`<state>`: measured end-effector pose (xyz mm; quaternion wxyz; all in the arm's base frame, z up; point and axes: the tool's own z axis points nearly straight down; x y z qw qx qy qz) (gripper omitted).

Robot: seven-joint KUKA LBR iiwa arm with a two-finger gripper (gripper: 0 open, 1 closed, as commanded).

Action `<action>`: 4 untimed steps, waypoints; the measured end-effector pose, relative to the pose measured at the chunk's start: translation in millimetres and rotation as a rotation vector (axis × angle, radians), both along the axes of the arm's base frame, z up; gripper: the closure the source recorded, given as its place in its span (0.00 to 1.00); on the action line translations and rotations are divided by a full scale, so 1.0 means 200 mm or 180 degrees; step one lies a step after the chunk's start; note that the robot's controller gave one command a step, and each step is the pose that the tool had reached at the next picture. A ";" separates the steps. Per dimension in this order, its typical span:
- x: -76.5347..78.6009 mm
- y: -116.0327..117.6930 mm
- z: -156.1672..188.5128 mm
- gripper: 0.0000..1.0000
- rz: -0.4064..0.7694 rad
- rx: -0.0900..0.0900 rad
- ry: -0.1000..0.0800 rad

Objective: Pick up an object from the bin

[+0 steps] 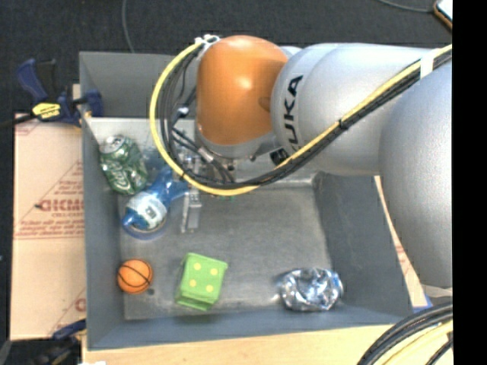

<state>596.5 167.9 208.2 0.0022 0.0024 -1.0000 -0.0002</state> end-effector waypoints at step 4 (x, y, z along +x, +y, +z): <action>0.23 0.10 -0.53 0.00 0.1976 -0.0015 -0.0106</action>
Offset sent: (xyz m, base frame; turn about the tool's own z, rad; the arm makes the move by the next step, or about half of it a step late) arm 0.0533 0.0024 -0.1382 -0.1785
